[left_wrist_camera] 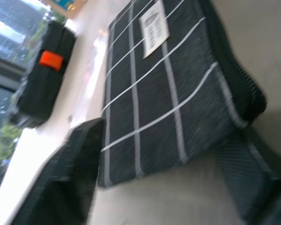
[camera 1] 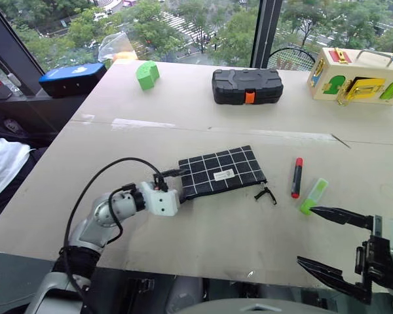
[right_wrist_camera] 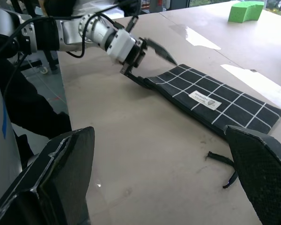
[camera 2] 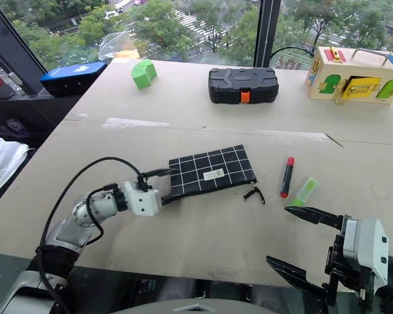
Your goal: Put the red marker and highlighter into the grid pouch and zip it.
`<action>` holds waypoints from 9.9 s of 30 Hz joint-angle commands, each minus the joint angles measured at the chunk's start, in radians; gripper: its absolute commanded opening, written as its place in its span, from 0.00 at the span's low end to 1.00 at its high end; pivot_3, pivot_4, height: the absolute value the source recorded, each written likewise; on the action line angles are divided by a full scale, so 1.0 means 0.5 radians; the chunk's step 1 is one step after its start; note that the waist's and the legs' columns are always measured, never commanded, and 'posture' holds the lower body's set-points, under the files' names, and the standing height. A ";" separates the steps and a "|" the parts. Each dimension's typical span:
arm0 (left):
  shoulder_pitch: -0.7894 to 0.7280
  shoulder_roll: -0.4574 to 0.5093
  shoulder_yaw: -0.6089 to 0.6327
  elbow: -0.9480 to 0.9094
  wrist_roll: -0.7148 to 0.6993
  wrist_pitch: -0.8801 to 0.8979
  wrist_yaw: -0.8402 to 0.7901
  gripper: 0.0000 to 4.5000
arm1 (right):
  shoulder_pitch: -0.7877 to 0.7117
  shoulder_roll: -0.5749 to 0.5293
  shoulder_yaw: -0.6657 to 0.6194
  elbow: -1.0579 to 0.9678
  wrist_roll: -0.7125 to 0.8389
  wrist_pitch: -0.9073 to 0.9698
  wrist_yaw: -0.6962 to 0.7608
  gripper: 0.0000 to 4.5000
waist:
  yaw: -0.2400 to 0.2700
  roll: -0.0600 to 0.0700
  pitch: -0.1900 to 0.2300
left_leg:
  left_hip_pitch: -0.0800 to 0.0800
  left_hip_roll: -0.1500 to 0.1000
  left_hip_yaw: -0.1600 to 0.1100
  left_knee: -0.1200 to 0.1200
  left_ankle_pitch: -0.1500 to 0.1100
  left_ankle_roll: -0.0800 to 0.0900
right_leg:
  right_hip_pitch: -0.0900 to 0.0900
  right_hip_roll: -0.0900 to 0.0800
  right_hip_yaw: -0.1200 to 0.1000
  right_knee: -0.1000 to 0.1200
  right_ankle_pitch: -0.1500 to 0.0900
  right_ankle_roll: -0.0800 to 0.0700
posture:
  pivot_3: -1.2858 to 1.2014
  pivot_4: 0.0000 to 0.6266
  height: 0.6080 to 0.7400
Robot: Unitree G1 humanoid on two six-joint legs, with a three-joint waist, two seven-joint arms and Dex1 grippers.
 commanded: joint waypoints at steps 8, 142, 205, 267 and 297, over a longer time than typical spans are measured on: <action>-0.124 -0.102 -0.108 -0.013 -0.131 0.171 -0.050 0.01 | -0.289 0.096 0.483 0.006 -0.417 0.050 -0.483 1.00 | -0.002 0.000 -0.003 | 0.001 -0.002 0.000 0.003 -0.001 0.002 | 0.002 0.000 -0.006 0.000 0.000 0.001 | 0.52 0.24 1.00; -0.141 -0.358 -0.103 -0.076 -0.446 0.505 -0.089 0.00 | -2.720 -0.094 2.616 1.317 -1.824 0.440 -0.958 0.00 | -0.116 0.001 0.012 | -0.005 -0.001 0.001 0.007 -0.001 0.001 | -0.004 0.002 -0.010 0.013 0.003 0.012 | 0.52 0.24 1.00; -0.480 -0.330 -0.076 -0.541 -0.490 1.229 -0.149 0.00 | -2.046 -0.461 0.672 0.183 -0.621 2.389 -0.462 0.04 | -0.123 -0.005 0.018 | -0.004 -0.005 -0.005 -0.002 -0.001 0.001 | 0.000 0.003 -0.008 0.002 0.005 0.008 | 0.52 0.24 1.00; -0.477 -0.307 -0.072 -0.169 -0.357 0.956 -0.014 0.00 | -1.409 1.440 0.846 0.074 -1.692 2.527 -1.986 0.65 | -0.101 -0.010 0.012 | -0.004 -0.005 -0.003 0.014 0.003 -0.007 | -0.003 0.002 -0.005 0.023 0.004 0.010 | 0.52 0.24 1.00; -0.373 -0.373 -0.244 -0.380 -0.365 0.669 -0.183 0.00 | -2.846 -0.323 1.648 1.006 -0.692 2.025 -0.524 0.17 | -0.124 -0.009 0.016 | -0.008 -0.007 -0.005 0.011 0.001 -0.004 | -0.001 -0.001 -0.008 0.011 0.004 0.010 | 0.52 0.24 1.00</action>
